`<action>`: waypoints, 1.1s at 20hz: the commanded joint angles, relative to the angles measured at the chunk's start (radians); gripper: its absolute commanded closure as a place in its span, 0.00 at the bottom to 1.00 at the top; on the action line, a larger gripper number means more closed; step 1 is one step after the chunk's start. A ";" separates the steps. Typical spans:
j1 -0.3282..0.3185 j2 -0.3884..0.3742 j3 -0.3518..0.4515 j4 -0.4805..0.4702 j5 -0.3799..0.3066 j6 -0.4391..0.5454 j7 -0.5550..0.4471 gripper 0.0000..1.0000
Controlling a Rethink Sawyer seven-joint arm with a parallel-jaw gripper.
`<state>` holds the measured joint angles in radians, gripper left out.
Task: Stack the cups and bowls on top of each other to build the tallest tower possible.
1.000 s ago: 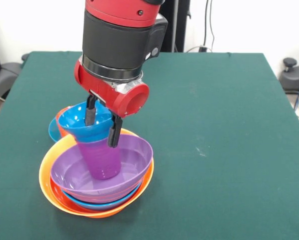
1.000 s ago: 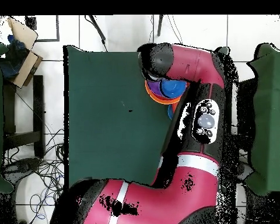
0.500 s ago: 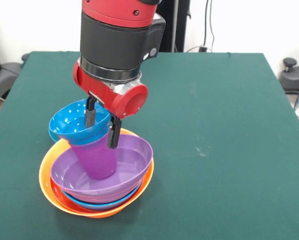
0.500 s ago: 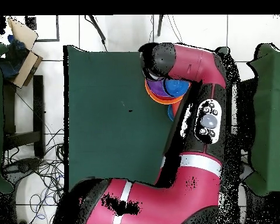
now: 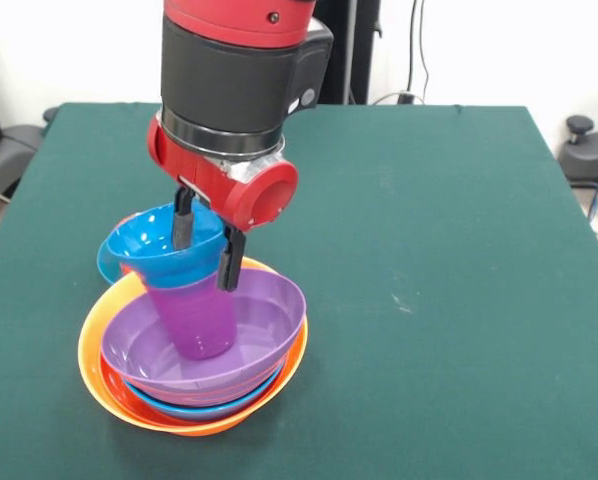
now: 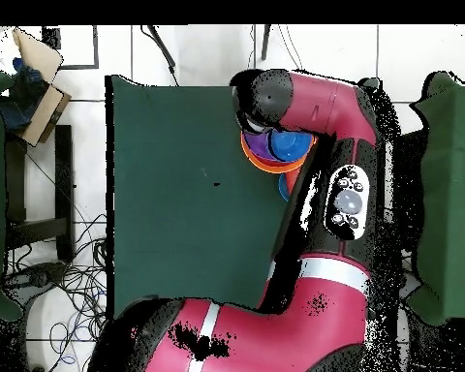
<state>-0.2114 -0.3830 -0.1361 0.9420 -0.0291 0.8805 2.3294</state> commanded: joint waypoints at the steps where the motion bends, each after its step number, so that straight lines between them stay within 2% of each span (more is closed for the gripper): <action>1: 0.007 -0.026 0.098 0.029 -0.022 0.131 -0.139 0.00; 9: 0.008 -0.043 0.096 -0.007 -0.026 0.198 -0.145 0.00; 16: 0.012 -0.079 0.099 0.031 -0.024 0.200 -0.141 0.00; 22: 0.011 -0.075 0.100 0.030 -0.026 0.206 -0.133 0.00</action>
<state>-0.2113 -0.4731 -0.1361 0.9390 -0.0291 0.9886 2.3294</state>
